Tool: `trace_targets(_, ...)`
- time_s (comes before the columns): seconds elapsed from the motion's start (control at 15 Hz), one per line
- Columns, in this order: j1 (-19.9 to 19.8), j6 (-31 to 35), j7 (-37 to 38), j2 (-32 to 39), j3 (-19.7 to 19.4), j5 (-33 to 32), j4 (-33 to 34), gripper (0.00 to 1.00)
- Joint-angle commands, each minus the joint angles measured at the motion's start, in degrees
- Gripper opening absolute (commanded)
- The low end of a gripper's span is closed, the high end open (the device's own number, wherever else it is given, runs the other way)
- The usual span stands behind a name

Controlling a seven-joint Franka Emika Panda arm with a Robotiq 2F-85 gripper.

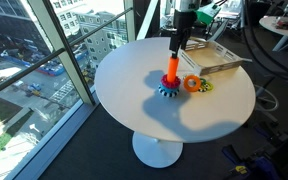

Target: Put the pink ring on the orange stand.

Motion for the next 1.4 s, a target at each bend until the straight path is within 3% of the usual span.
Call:
trace_targets(0.0,-0.72,-3.51,-0.37,-2.4,0.95,0.55,-0.6,1.0)
trace_targets(0.47,-0.39,-7.29,4.43,-8.48,0.38,0.6,-4.61,1.0)
trace_targets(0.93,-1.36,-8.02,11.2,-18.93,-0.18,2.61,-14.61,1.0)
trace_targets(1.33,-1.79,-13.55,17.08,-29.73,-0.54,3.52,-22.9,1.0)
